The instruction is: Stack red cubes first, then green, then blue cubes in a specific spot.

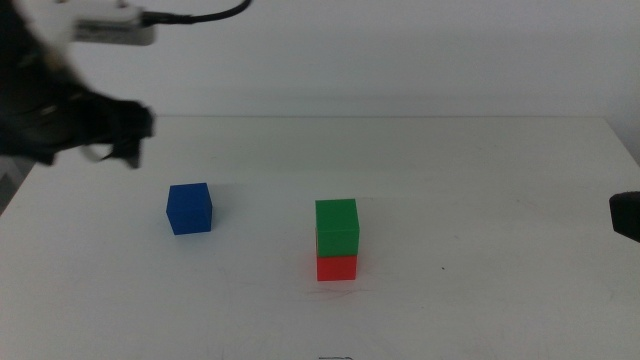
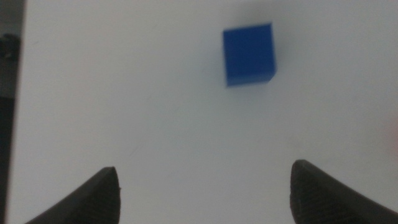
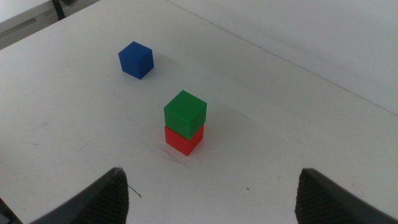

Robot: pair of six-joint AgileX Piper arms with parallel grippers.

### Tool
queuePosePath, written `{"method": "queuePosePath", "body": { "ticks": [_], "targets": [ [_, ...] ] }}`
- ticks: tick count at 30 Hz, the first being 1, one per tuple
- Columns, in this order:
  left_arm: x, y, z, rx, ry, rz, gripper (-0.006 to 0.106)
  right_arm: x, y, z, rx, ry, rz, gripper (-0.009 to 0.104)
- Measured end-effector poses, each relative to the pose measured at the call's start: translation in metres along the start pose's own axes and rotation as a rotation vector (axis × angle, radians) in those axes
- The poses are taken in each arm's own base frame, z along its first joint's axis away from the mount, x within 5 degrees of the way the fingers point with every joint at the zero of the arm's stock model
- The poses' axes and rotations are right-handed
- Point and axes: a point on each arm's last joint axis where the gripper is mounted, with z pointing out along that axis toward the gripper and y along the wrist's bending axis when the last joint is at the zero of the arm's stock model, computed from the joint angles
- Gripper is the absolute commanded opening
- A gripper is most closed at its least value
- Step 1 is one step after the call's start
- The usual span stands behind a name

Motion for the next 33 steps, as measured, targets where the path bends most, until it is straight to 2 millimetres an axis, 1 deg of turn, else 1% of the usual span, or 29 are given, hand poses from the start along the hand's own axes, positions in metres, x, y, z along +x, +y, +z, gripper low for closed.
{"method": "queuePosePath", "body": {
  "ticks": [2, 5, 9, 11, 15, 19, 28, 33],
  "targets": [
    [-0.017, -0.010, 0.016, 0.015, 0.026, -0.006, 0.094, 0.000, 0.000, 0.000, 0.000, 0.000, 0.000, 0.094],
    [-0.036, -0.024, 0.039, 0.046, 0.075, -0.003, 0.094, 0.000, 0.000, 0.000, 0.000, 0.000, 0.000, 0.094],
    [-0.055, -0.036, 0.074, 0.054, 0.153, -0.014, 0.094, 0.000, 0.000, 0.000, 0.000, 0.000, 0.000, 0.094],
    [-0.060, -0.037, 0.088, 0.078, 0.188, -0.036, 0.094, 0.000, 0.000, 0.000, 0.000, 0.000, 0.000, 0.094],
    [-0.070, -0.028, 0.110, 0.135, 0.234, -0.085, 0.094, 0.000, 0.000, 0.000, 0.000, 0.000, 0.000, 0.094],
    [-0.074, -0.023, 0.129, 0.121, 0.261, -0.097, 0.094, 0.000, 0.000, 0.000, 0.000, -0.001, 0.000, 0.094],
    [-0.066, -0.029, 0.177, 0.102, 0.355, -0.087, 0.094, 0.000, 0.000, 0.000, 0.000, -0.001, 0.000, 0.094],
    [-0.065, -0.031, 0.193, 0.103, 0.348, -0.086, 0.094, 0.000, 0.000, 0.000, 0.000, -0.001, 0.000, 0.094]
  ]
}}
